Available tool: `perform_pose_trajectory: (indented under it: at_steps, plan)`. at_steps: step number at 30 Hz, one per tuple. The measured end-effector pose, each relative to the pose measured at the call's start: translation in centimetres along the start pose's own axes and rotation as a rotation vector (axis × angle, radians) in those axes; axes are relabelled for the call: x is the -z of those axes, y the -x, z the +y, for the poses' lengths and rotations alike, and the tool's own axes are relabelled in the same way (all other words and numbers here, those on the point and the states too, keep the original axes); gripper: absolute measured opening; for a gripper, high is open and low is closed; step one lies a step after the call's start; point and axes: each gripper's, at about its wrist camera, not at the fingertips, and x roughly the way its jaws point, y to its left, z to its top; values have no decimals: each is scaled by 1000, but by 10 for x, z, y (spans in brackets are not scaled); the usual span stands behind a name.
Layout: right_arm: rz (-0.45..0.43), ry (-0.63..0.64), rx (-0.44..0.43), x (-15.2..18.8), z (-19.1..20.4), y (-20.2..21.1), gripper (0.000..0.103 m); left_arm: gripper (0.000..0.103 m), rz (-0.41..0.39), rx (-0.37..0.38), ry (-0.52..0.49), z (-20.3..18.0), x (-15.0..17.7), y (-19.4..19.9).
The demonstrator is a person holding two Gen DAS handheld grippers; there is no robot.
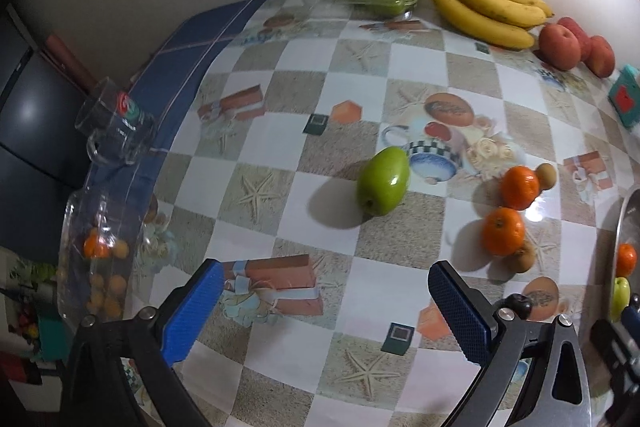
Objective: Organize fruits
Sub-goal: 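Withdraw both open tools from the tray toward the loose fruits, then grasp a dark plum with the right tool while the left tool moves toward a green pear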
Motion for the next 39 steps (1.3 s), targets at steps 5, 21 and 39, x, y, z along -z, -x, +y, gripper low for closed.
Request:
perform_pose_trajectory:
  at_steps: [5, 21, 39]
  plan:
    - [29, 28, -21, 3, 18, -15, 99, 103, 33, 18, 49, 12, 0, -11]
    - [88, 64, 1, 7, 44, -56, 99, 103, 115, 63, 81, 7, 3, -38]
    - [42, 248, 107, 15, 82, -68, 97, 103, 128, 72, 120, 17, 2, -46]
